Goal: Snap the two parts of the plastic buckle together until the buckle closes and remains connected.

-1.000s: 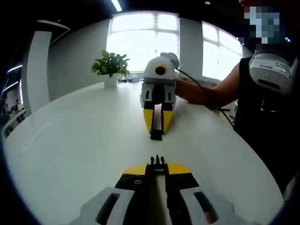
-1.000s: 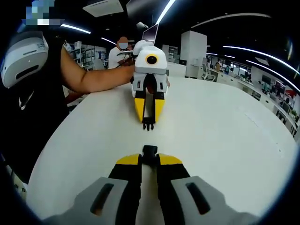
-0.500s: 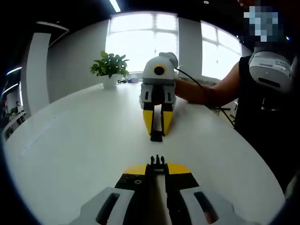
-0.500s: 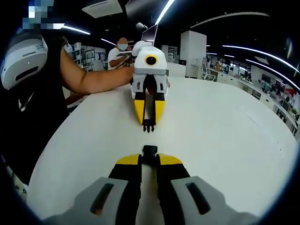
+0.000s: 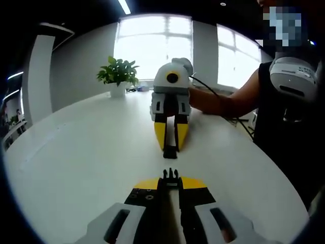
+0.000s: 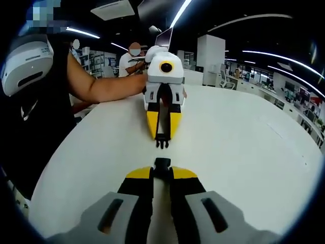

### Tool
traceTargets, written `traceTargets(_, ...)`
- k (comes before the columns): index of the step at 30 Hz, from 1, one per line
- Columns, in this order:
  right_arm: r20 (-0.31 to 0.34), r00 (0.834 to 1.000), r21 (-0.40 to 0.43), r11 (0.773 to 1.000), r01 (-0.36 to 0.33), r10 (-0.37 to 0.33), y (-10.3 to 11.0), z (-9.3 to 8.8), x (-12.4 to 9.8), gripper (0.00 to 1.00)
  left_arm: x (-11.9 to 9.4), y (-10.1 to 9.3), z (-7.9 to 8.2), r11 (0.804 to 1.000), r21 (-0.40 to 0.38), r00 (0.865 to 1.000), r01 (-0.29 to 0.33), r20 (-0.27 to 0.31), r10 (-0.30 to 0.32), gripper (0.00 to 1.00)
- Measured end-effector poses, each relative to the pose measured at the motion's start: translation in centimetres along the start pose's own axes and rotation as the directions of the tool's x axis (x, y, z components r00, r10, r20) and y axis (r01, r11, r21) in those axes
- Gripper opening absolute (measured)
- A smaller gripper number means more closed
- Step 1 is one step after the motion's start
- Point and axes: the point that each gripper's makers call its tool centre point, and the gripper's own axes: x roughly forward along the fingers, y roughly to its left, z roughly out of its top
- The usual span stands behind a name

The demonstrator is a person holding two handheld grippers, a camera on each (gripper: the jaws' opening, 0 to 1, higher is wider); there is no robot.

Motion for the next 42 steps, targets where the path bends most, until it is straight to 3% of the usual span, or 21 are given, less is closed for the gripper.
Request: traceTargets(42, 0.019, 1.0, -0.006, 1.0, -0.018, 0.018, 0.5, 0.5, 0.8, 0.11, 1.4, -0.7, 0.5, 1.0, 0.011, 1.0, 0.017, -0.001, -0.017, 0.1)
